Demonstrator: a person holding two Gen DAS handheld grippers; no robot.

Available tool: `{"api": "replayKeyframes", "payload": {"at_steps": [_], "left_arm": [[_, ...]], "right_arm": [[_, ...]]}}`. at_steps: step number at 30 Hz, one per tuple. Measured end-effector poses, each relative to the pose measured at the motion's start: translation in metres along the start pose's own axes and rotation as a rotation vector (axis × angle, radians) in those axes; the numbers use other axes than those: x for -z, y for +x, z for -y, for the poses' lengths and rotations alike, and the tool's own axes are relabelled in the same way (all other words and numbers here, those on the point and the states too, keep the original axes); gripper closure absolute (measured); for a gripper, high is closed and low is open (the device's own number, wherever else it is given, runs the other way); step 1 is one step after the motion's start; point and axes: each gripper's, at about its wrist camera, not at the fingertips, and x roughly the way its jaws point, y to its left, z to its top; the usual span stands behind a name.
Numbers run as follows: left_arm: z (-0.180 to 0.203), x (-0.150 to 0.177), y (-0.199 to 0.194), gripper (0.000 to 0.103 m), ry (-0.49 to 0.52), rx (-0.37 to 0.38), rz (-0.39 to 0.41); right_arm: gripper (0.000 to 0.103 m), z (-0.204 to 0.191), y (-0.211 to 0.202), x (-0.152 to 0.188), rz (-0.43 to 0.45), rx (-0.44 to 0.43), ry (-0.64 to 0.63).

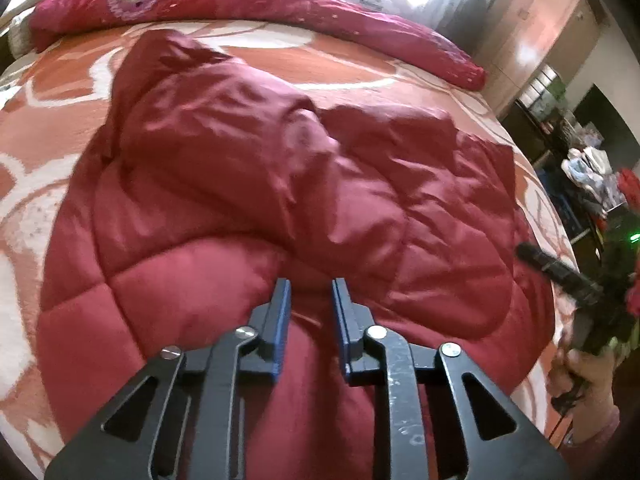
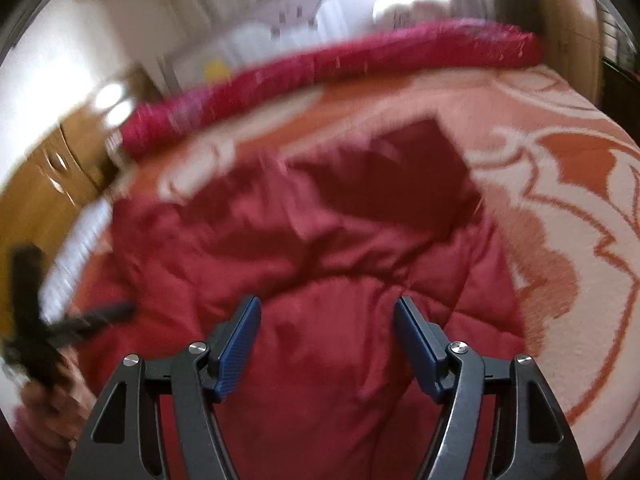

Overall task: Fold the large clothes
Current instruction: 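Open both tools and release the folded coat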

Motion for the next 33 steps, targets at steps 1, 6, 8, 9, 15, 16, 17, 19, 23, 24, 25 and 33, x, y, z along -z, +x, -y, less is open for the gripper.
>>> {"api": "replayKeyframes", "payload": {"at_steps": [1, 6, 8, 9, 15, 16, 17, 19, 23, 24, 25, 33], "left_arm": [[-0.007, -0.003, 0.001, 0.092, -0.014, -0.005, -0.002], [-0.042, -0.013, 0.015, 0.101, -0.108, 0.010, -0.030], [-0.053, -0.016, 0.020, 0.101, -0.148, 0.038, -0.040], [-0.057, -0.015, 0.021, 0.101, -0.161, 0.043, -0.041], [-0.056, -0.013, 0.031, 0.101, -0.158, 0.022, -0.024], [-0.056, -0.013, 0.031, 0.101, -0.163, 0.027, -0.024], [-0.057, -0.013, 0.031, 0.101, -0.166, 0.031, -0.024], [-0.056, -0.013, 0.029, 0.101, -0.164, 0.034, -0.021], [-0.058, -0.008, 0.013, 0.101, -0.158, 0.042, -0.010], [-0.057, -0.005, 0.006, 0.101, -0.154, 0.046, 0.000], [-0.056, -0.003, 0.000, 0.100, -0.150, 0.047, 0.012], [-0.051, 0.022, -0.042, 0.080, -0.133, 0.049, 0.072]], "right_arm": [[0.033, 0.001, 0.010, 0.000, -0.023, 0.024, -0.009], [0.033, 0.008, 0.037, -0.012, -0.065, 0.030, 0.025], [0.032, 0.010, 0.046, -0.016, -0.085, 0.019, 0.038], [0.031, 0.011, 0.048, -0.017, -0.090, 0.018, 0.039], [0.029, 0.014, 0.066, -0.023, -0.109, 0.006, 0.067], [0.029, 0.014, 0.067, -0.023, -0.108, 0.006, 0.066], [0.029, 0.014, 0.068, -0.022, -0.105, 0.006, 0.064], [0.028, 0.017, 0.070, -0.022, -0.100, 0.003, 0.065], [0.028, 0.018, 0.068, -0.022, -0.088, -0.006, 0.068], [0.028, 0.018, 0.067, -0.020, -0.085, -0.005, 0.066], [0.028, 0.017, 0.067, -0.020, -0.081, -0.004, 0.064], [0.027, 0.018, 0.065, -0.019, -0.069, -0.007, 0.061]]}}
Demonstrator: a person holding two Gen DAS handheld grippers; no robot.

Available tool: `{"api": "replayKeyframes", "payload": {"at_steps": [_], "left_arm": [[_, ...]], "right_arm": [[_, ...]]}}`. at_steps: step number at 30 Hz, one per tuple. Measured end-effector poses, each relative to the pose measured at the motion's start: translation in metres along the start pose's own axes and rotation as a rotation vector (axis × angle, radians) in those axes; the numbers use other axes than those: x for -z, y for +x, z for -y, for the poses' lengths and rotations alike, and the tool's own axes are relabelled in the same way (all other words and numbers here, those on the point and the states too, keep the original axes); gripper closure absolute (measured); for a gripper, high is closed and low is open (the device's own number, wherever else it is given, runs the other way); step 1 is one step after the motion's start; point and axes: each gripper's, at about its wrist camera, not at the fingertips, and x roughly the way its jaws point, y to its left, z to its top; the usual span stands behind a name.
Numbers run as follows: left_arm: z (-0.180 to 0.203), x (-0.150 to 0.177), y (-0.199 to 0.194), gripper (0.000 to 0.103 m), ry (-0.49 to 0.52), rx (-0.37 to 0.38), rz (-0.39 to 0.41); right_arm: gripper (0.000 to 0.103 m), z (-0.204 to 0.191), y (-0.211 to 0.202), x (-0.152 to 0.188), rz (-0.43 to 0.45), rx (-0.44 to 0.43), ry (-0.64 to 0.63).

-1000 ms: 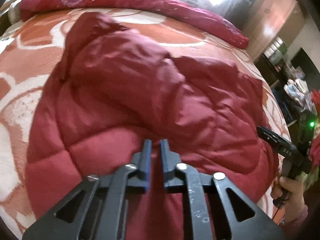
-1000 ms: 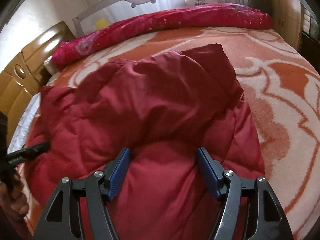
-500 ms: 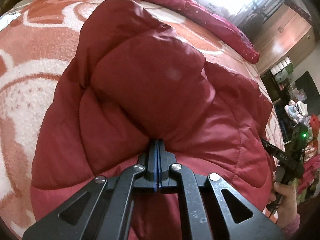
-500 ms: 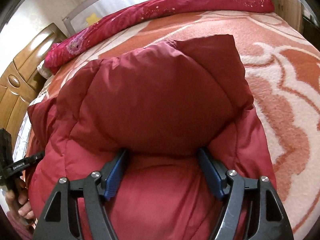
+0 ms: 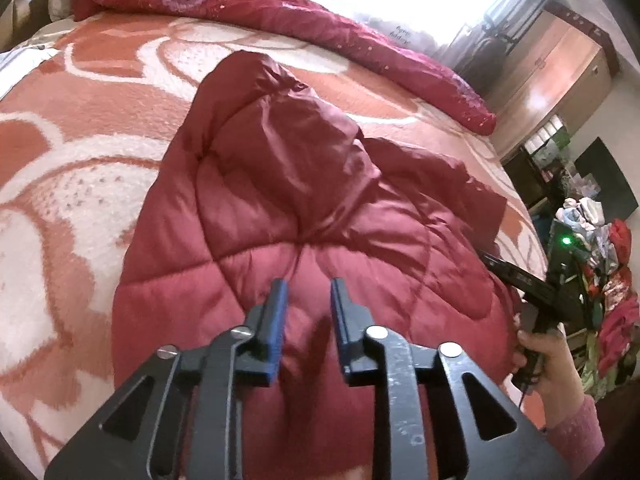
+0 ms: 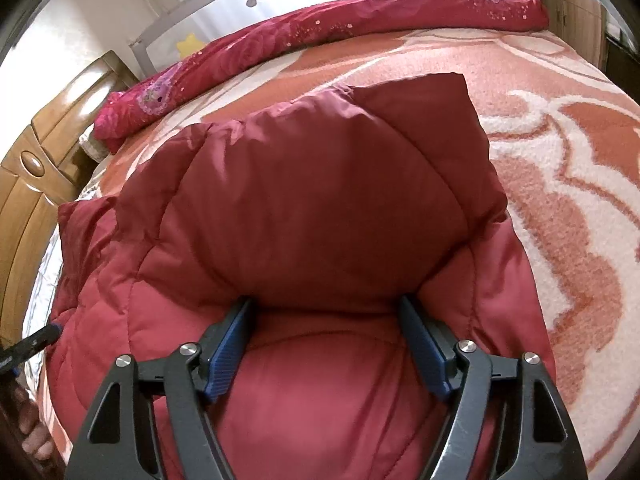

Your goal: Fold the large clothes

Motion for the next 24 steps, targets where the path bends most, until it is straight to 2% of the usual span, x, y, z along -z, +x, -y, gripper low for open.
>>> {"api": "replayKeyframes", "payload": {"at_steps": [3, 5, 9, 11, 13, 16, 19, 22, 24], "left_arm": [[0.000, 0.002, -0.010, 0.066, -0.029, -0.008, 0.021], [-0.003, 0.004, -0.019, 0.044, -0.031, -0.027, 0.041], [-0.013, 0.001, -0.033, 0.040, -0.031, -0.025, 0.071], [-0.021, 0.002, -0.037, 0.027, -0.039, -0.027, 0.076], [-0.030, 0.002, -0.039, 0.021, -0.050, -0.038, 0.079], [-0.046, 0.004, -0.038, 0.021, -0.076, -0.038, 0.066], [-0.065, 0.005, -0.031, 0.021, -0.110, -0.005, 0.037], [-0.080, 0.006, -0.018, 0.021, -0.148, 0.031, -0.002], [-0.088, 0.007, -0.009, 0.021, -0.177, 0.056, -0.031]], "right_arm": [[0.027, -0.001, -0.011, 0.001, 0.031, 0.000, 0.002], [0.027, -0.001, -0.022, 0.005, 0.052, -0.007, 0.009], [0.025, 0.001, -0.049, 0.013, 0.076, -0.048, 0.025], [0.020, 0.003, -0.065, 0.019, 0.087, -0.068, 0.019], [0.011, 0.008, -0.078, 0.025, 0.094, -0.075, 0.013], [0.011, 0.024, -0.096, 0.032, 0.102, -0.083, 0.023], [0.006, 0.048, -0.107, 0.034, 0.106, -0.098, 0.076], [0.006, 0.072, -0.106, 0.035, 0.092, -0.119, 0.137], [0.006, 0.087, -0.100, 0.038, 0.072, -0.162, 0.188]]}}
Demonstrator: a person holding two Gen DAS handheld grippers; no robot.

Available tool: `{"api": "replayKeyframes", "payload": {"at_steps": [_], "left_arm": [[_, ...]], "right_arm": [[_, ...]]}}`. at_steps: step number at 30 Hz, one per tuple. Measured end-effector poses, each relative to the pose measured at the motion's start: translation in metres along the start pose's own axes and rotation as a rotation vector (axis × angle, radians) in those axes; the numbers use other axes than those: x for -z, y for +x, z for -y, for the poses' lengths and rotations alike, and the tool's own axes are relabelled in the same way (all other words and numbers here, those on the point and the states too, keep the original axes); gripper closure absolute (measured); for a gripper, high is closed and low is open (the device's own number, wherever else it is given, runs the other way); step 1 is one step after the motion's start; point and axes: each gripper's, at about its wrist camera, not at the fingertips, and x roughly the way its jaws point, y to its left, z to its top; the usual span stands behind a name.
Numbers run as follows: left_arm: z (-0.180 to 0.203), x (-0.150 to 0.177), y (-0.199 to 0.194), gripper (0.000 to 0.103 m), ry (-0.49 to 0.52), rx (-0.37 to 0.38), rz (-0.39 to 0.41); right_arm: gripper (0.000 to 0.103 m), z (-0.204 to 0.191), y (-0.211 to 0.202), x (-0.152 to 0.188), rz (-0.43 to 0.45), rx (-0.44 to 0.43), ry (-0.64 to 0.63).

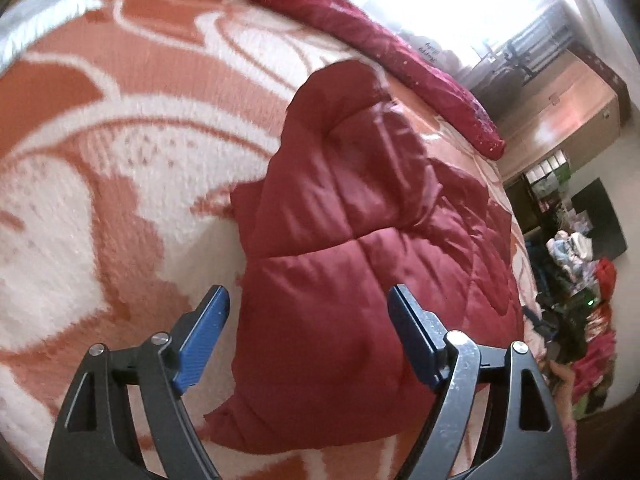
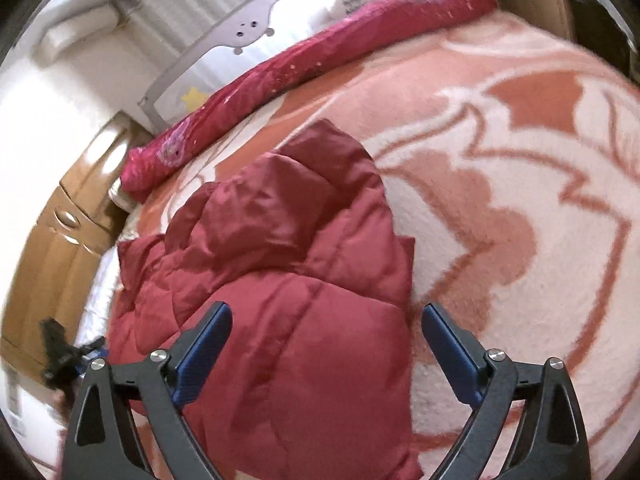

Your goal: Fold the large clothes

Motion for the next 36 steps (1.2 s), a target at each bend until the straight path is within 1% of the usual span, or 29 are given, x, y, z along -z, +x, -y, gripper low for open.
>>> {"api": "replayKeyframes", "payload": {"at_steps": [1, 3, 5, 8, 12, 16, 18, 20, 21, 22, 23, 24, 25, 26, 27, 28, 29, 31, 34, 36], "left_arm": [[-0.004, 0.000, 0.004, 0.021, -0.018, 0.013, -0.016], [-0.009, 0.001, 0.012, 0.021, -0.041, 0.048, -0.042], [-0.012, 0.001, 0.016, 0.021, -0.046, 0.077, -0.050], [-0.013, 0.001, 0.023, 0.020, -0.049, 0.096, -0.062], [-0.013, -0.001, 0.032, 0.020, -0.053, 0.130, -0.086], [-0.009, -0.002, 0.045, 0.015, -0.040, 0.154, -0.113], [-0.006, -0.002, 0.052, 0.015, -0.041, 0.172, -0.130], [-0.004, -0.002, 0.055, 0.014, -0.040, 0.181, -0.134], [-0.002, -0.002, 0.056, 0.014, -0.035, 0.183, -0.130], [-0.001, -0.002, 0.056, 0.015, -0.029, 0.184, -0.124], [0.000, -0.002, 0.056, 0.020, -0.020, 0.189, -0.115], [0.002, -0.002, 0.056, 0.025, -0.016, 0.197, -0.111], [0.003, -0.002, 0.056, 0.033, -0.014, 0.210, -0.107], [0.005, -0.002, 0.054, 0.040, -0.007, 0.213, -0.099], [0.009, -0.001, 0.051, 0.043, 0.011, 0.208, -0.089], [0.014, 0.000, 0.047, 0.049, 0.034, 0.199, -0.076], [0.017, 0.000, 0.044, 0.053, 0.050, 0.194, -0.067], [0.023, 0.002, 0.034, 0.058, 0.077, 0.189, -0.049], [0.029, 0.002, 0.018, 0.062, 0.085, 0.206, -0.028], [0.033, 0.006, 0.002, 0.064, 0.089, 0.229, -0.012]], "right_arm": [[0.006, 0.009, 0.004, 0.000, -0.016, -0.032, 0.035], [0.006, 0.020, 0.010, 0.002, -0.036, -0.056, 0.073], [0.006, 0.027, 0.019, 0.005, -0.057, -0.087, 0.100], [0.006, 0.034, 0.035, 0.008, -0.110, -0.128, 0.116], [0.006, 0.037, 0.053, 0.011, -0.164, -0.127, 0.107], [0.006, 0.039, 0.068, 0.012, -0.216, -0.173, 0.125], [0.006, 0.041, 0.075, 0.013, -0.241, -0.203, 0.145], [0.007, 0.045, 0.079, 0.012, -0.252, -0.220, 0.168], [0.010, 0.046, 0.081, 0.012, -0.256, -0.226, 0.171], [0.023, 0.046, 0.082, 0.012, -0.261, -0.231, 0.168], [0.026, 0.045, 0.083, 0.012, -0.270, -0.255, 0.170], [0.028, 0.044, 0.085, 0.012, -0.276, -0.253, 0.173], [0.036, 0.042, 0.086, 0.012, -0.278, -0.246, 0.169], [0.041, 0.041, 0.086, 0.012, -0.283, -0.255, 0.170], [0.049, 0.040, 0.084, 0.012, -0.284, -0.271, 0.180], [0.056, 0.037, 0.082, 0.012, -0.283, -0.281, 0.186], [0.059, 0.035, 0.079, 0.011, -0.281, -0.286, 0.185], [0.067, 0.030, 0.071, 0.010, -0.274, -0.284, 0.179], [0.070, 0.019, 0.055, 0.010, -0.258, -0.290, 0.163], [0.071, 0.010, 0.042, 0.011, -0.249, -0.301, 0.151]]}}
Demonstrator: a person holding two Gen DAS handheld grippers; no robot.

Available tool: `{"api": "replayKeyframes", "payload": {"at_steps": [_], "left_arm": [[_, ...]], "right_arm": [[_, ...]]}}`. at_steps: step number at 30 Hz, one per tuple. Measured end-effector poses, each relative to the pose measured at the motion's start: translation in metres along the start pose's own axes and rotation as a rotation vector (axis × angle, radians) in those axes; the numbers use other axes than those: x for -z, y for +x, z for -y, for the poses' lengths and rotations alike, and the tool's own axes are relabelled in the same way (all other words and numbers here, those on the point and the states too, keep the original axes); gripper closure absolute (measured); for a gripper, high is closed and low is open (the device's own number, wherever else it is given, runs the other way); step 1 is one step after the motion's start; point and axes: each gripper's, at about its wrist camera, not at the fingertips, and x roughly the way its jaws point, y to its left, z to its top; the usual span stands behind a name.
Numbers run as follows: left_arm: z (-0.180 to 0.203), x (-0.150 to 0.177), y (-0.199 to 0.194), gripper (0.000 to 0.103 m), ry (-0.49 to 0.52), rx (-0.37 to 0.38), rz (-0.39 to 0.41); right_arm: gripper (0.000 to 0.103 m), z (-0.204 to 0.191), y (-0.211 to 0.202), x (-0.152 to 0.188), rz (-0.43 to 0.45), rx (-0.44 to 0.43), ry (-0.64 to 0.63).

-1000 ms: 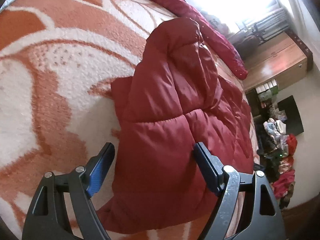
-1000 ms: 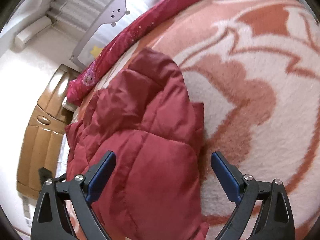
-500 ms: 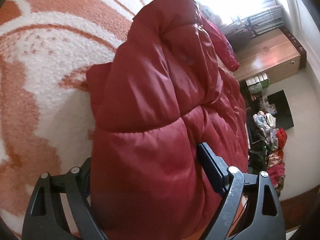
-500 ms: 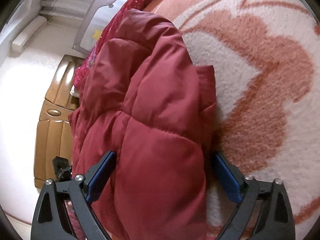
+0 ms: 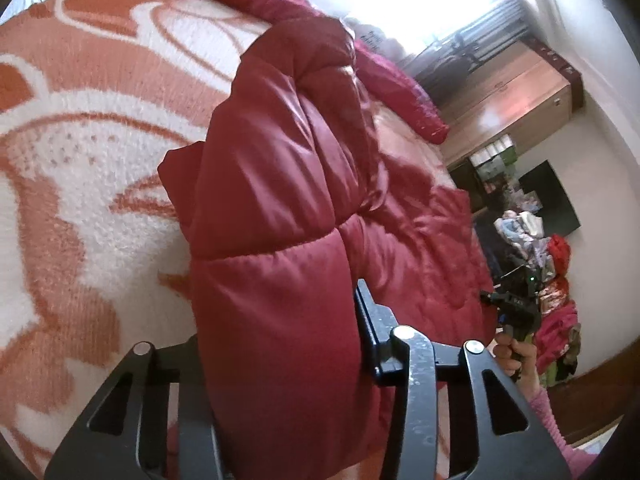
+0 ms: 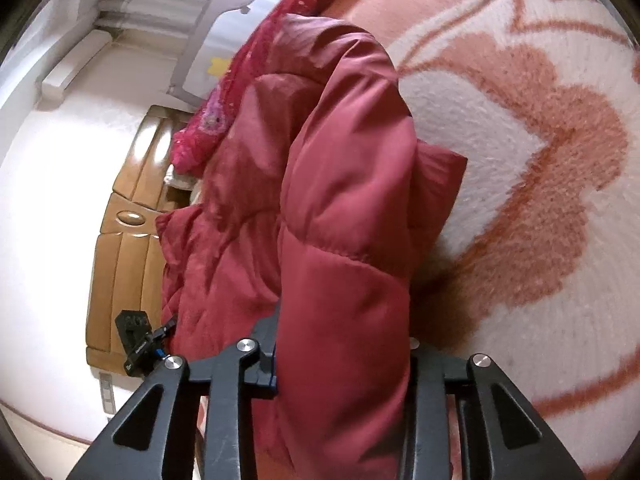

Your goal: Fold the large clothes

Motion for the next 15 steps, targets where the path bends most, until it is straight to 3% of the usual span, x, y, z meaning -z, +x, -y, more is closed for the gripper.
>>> {"api": "replayKeyframes", "payload": {"at_steps": [6, 15], "left_arm": [[0.020, 0.032, -0.050, 0.064, 0.038, 0.051, 0.030], [0.028, 0.120, -0.115, 0.064, 0.020, 0.091, 0.025]], "right_arm": [[0.073, -0.035, -0.037, 0.038, 0.004, -0.019, -0.059], [0.073, -0.040, -0.085, 0.143, -0.012, -0.043, -0.062]]}}
